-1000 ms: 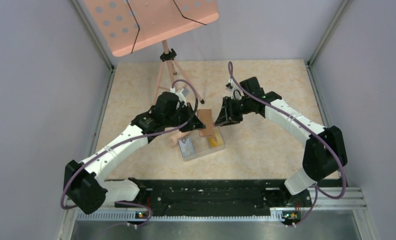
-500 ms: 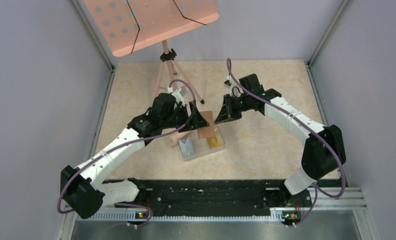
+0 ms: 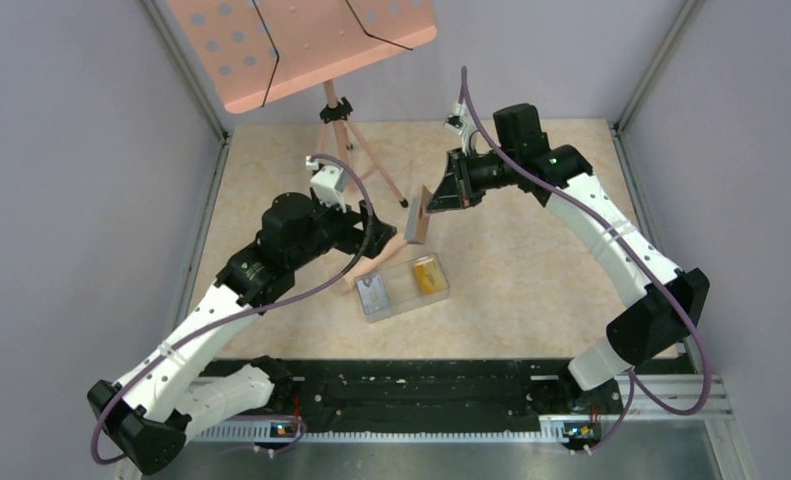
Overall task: Put the credit cards into the card holder
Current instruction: Open the card holder.
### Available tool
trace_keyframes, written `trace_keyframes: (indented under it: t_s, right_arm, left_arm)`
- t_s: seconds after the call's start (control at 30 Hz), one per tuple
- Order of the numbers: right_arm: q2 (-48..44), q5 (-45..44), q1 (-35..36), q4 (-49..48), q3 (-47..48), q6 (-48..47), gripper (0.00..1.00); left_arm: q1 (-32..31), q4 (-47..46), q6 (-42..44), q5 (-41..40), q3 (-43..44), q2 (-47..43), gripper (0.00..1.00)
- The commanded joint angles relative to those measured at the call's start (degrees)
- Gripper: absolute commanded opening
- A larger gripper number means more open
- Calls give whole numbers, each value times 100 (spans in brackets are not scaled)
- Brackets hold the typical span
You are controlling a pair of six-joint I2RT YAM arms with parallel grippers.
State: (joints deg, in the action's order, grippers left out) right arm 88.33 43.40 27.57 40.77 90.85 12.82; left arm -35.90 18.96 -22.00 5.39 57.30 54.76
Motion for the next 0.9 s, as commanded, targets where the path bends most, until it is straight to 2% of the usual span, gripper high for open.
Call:
trace_keyframes:
  t_s: [0.0, 0.27, 0.43, 0.53, 0.63, 0.87]
  right_arm:
    - [-158, 817, -33, 637, 493, -849, 0]
    - [-203, 1789, -33, 1011, 541, -1068, 0]
    - [-219, 2150, -26, 1011, 385, -1039, 0]
    - [-189, 2247, -19, 1014, 333, -1044, 0]
    - [-136, 2329, -22, 1012, 333, -1035, 0]
    - [-7, 2388, -15, 1014, 351, -1048, 0]
  left_arm:
    - [25, -176, 1213, 436, 259, 224, 91]
    - [338, -178, 2272, 1836, 612, 726, 91]
    - [475, -1060, 2573, 3241, 396, 948, 91]
    - [478, -2112, 2536, 3750, 68, 987, 91]
    - [466, -2694, 2323, 3987, -106, 1064, 93]
    - [458, -2845, 1938, 4574, 45, 1505, 93]
